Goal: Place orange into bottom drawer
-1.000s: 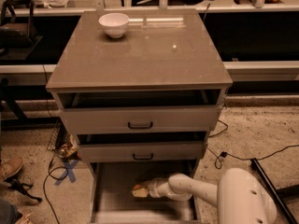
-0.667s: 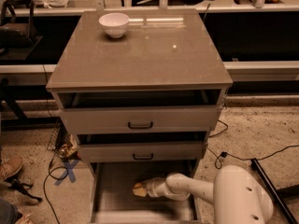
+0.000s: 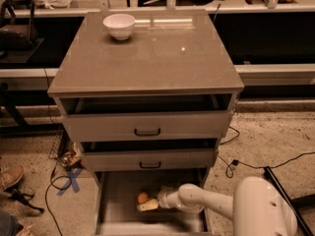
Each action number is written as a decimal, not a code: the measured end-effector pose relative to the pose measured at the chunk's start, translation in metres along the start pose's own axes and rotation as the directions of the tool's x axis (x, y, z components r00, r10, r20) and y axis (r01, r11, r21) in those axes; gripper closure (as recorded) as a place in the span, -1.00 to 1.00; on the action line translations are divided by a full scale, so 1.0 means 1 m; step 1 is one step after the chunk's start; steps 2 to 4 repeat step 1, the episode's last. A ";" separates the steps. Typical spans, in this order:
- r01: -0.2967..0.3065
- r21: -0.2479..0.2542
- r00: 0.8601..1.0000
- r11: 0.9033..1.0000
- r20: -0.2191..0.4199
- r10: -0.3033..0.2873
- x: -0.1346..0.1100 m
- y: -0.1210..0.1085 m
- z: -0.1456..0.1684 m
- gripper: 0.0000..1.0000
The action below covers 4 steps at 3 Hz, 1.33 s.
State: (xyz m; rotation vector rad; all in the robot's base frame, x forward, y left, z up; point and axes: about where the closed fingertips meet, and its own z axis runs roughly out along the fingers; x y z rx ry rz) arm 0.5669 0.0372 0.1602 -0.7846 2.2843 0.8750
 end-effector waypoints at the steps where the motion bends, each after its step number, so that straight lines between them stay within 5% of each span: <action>1: -0.029 0.026 0.997 0.999 0.070 0.027 0.000 0.001 -0.031 -1.00; 4: -0.029 0.026 0.997 0.999 0.070 0.027 0.000 0.001 -0.031 -1.00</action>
Offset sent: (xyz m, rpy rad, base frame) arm 0.0000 0.0000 0.0000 0.0000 0.0000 0.0000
